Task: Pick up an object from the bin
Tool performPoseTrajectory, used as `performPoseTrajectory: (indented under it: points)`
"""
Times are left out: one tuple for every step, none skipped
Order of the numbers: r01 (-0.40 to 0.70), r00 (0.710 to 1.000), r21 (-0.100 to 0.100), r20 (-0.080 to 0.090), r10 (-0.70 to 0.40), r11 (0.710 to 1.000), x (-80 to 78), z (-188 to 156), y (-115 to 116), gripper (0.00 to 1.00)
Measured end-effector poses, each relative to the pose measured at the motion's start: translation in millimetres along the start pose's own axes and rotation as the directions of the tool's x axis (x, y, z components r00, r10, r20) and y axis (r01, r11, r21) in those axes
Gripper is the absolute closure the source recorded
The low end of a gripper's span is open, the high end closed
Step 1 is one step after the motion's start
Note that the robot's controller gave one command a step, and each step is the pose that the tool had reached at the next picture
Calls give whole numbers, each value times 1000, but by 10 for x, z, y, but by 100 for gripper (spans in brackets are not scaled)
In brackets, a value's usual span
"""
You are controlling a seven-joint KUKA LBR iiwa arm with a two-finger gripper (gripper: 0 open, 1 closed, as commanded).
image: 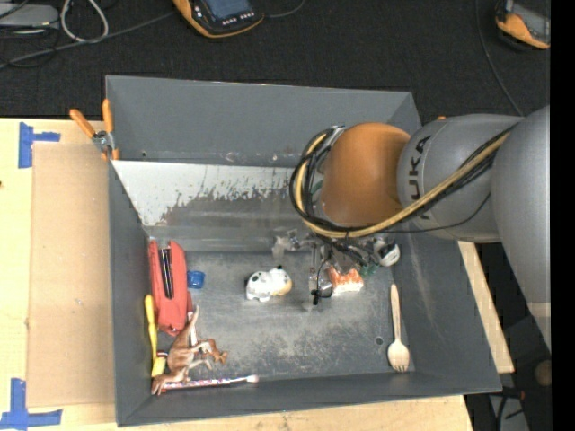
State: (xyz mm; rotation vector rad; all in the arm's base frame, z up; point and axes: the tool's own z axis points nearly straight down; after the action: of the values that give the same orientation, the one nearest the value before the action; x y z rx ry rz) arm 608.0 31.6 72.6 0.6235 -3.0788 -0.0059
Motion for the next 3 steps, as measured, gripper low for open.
performPoseTrajectory:
  points:
    - [-166,986,2,2,166,986,-198,-19,346,0]
    - [114,994,0,3,-114,994,-256,-74,543,100]
    - [113,994,0,3,-113,994,-256,-75,542,100]
